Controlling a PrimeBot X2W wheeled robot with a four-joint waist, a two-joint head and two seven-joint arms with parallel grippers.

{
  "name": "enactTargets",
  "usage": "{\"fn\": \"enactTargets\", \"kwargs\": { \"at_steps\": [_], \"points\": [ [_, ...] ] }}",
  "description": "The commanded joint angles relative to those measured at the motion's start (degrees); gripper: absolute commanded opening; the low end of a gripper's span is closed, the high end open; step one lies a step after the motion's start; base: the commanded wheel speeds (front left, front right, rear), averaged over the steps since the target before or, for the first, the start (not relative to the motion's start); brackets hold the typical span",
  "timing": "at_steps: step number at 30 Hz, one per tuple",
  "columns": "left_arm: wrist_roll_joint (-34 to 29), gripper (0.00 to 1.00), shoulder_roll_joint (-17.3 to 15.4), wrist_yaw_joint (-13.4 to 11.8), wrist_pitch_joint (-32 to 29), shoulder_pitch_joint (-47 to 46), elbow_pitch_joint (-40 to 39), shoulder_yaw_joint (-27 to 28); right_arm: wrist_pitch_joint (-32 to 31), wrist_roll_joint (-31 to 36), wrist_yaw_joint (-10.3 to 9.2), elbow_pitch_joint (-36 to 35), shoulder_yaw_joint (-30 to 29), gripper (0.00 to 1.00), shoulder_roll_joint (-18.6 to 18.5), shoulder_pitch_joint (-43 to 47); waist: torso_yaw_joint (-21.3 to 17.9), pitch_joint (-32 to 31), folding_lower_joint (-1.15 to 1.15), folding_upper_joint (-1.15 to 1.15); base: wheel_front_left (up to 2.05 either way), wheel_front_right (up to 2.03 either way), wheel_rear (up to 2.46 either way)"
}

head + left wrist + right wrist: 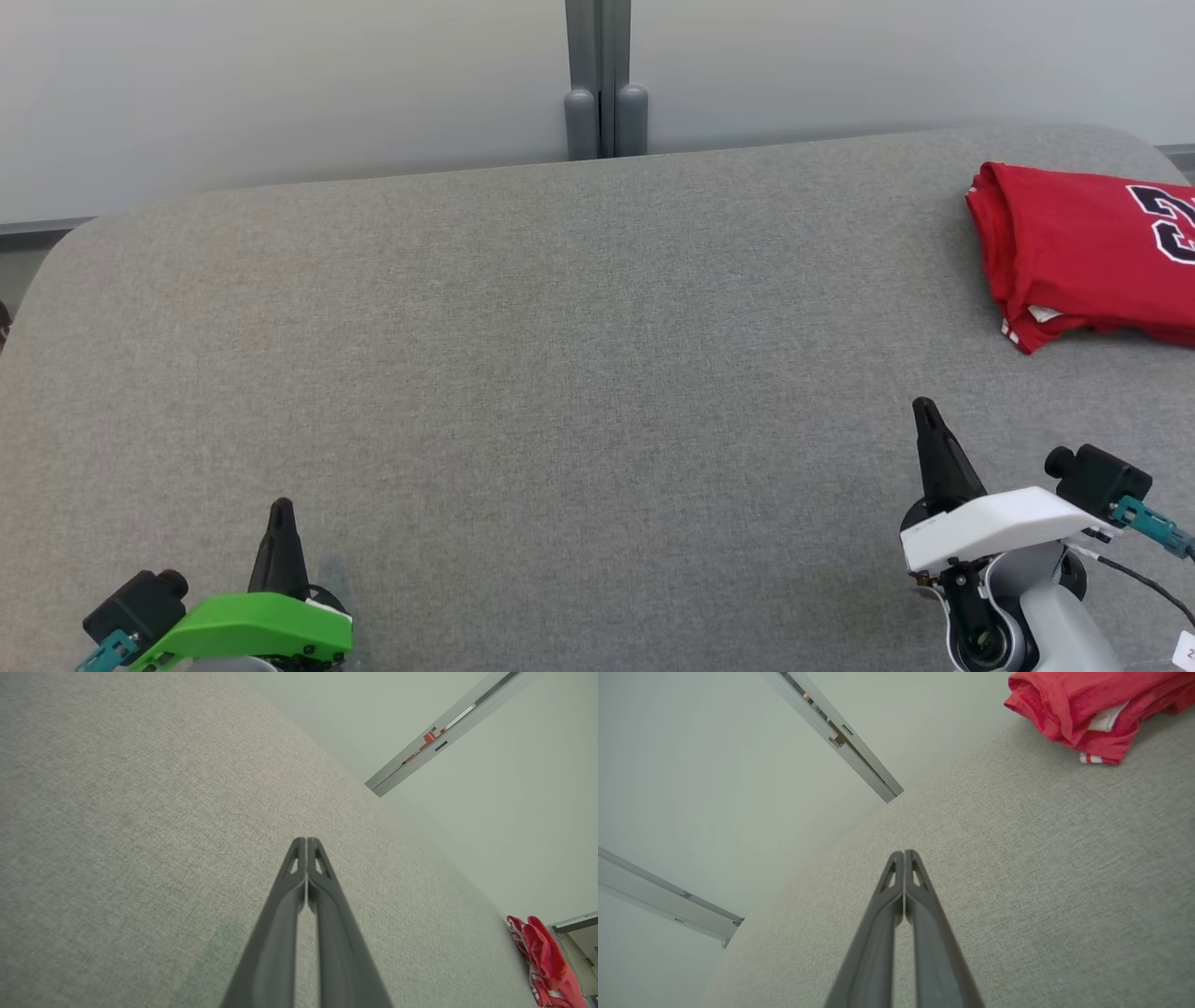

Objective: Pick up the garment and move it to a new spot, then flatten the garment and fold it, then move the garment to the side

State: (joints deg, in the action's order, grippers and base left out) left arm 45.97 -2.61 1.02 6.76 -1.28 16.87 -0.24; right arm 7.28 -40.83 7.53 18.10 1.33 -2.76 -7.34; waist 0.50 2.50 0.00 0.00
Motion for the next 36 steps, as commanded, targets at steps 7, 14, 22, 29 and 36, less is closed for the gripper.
{"fn": "enactTargets", "kwargs": {
  "at_steps": [7, 14, 22, 29, 36],
  "points": [
    [5.8, 0.0, -0.2, 1.0, -1.6, -2.0, -1.2, 1.0, -1.7, -6.6, -0.02, -1.4, -1.0, 0.0, -0.3, -0.2, 0.0, -0.2, 0.0, 0.0, 0.0, 0.0, 0.0],
    [10.4, 0.0, -0.2, 1.6, -2.9, -2.4, -1.4, 1.7, -3.0, -11.8, -0.03, -1.8, -1.8, 0.0, -0.4, 0.0, -0.1, -0.3, 0.0, 0.0, 0.0, 0.0, 0.0],
    [15.3, 0.0, -0.3, 2.3, -4.4, -2.8, -1.6, 2.4, -4.5, -17.3, -0.03, -2.1, -2.6, 0.0, -0.4, 0.2, -0.1, -0.5, 0.0, 0.0, 0.0, 0.0, 0.0],
    [19.2, 0.0, -0.3, 2.8, -5.5, -3.2, -1.8, 3.0, -5.6, -21.6, -0.04, -2.4, -3.2, 0.0, -0.4, 0.4, -0.2, -0.7, 0.0, 0.0, 0.0, 0.0, 0.0],
    [23.0, 0.0, -0.3, 3.4, -6.6, -3.5, -1.9, 3.5, -6.7, -25.8, -0.04, -2.7, -3.8, 0.0, -0.4, 0.5, -0.2, -0.9, 0.0, 0.0, 0.0, 0.0, 0.0]
  ]
}}
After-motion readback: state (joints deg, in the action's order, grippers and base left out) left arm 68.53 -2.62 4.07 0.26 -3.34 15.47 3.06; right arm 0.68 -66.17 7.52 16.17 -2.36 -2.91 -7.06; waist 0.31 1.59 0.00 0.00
